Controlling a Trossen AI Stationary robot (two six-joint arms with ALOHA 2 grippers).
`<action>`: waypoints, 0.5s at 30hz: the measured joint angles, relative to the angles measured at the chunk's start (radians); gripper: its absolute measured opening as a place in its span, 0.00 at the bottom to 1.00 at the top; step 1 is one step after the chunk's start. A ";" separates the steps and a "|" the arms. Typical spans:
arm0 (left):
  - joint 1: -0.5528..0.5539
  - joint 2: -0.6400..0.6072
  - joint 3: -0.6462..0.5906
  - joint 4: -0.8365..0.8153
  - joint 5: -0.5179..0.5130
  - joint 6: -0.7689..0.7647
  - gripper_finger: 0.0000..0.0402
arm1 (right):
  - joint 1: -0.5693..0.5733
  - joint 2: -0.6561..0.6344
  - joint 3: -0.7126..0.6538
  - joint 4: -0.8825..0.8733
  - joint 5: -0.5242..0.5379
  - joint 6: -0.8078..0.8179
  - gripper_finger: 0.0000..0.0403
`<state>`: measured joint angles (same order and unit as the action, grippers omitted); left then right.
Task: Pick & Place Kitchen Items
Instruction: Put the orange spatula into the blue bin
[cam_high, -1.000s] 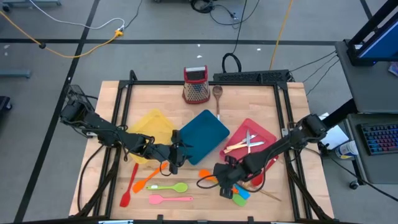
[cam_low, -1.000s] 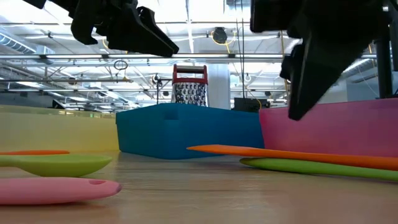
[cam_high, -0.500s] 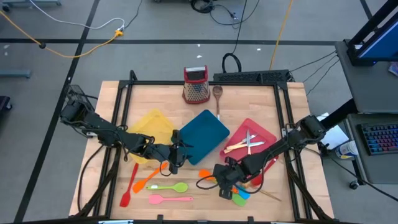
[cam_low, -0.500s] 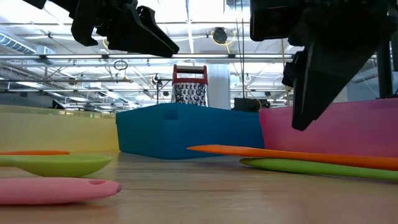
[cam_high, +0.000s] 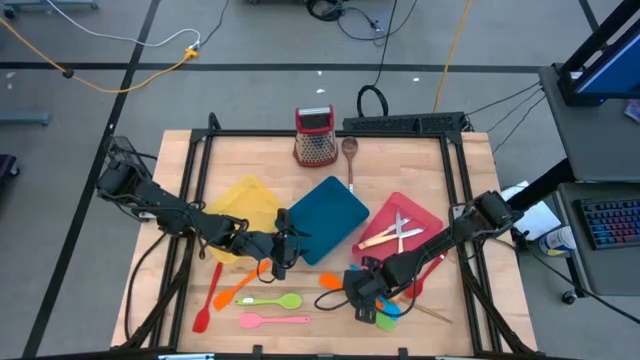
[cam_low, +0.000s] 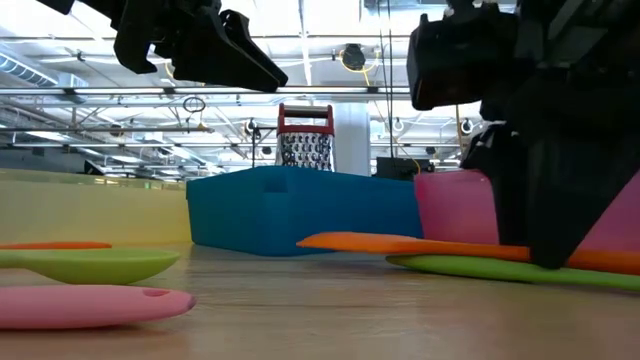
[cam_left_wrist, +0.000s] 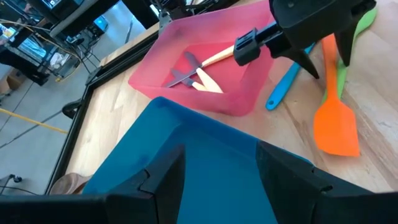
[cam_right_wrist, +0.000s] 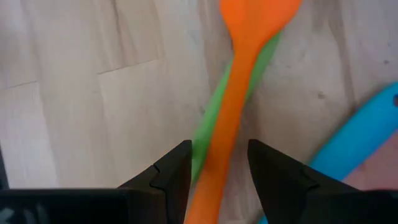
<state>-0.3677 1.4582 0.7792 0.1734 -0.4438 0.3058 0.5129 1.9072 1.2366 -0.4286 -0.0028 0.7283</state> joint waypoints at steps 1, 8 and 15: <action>0.000 0.000 0.000 0.000 0.000 0.000 0.50 | 0.000 0.000 -0.001 0.004 -0.001 -0.010 0.36; 0.000 0.000 0.000 -0.013 0.000 0.000 0.50 | 0.000 0.000 -0.001 0.022 -0.007 -0.075 0.18; 0.000 0.000 0.000 -0.021 0.000 0.001 0.50 | -0.001 0.000 -0.002 0.051 -0.003 -0.107 0.04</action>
<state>-0.3677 1.4582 0.7792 0.1520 -0.4438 0.3063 0.5117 1.9068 1.2350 -0.3775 -0.0055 0.6212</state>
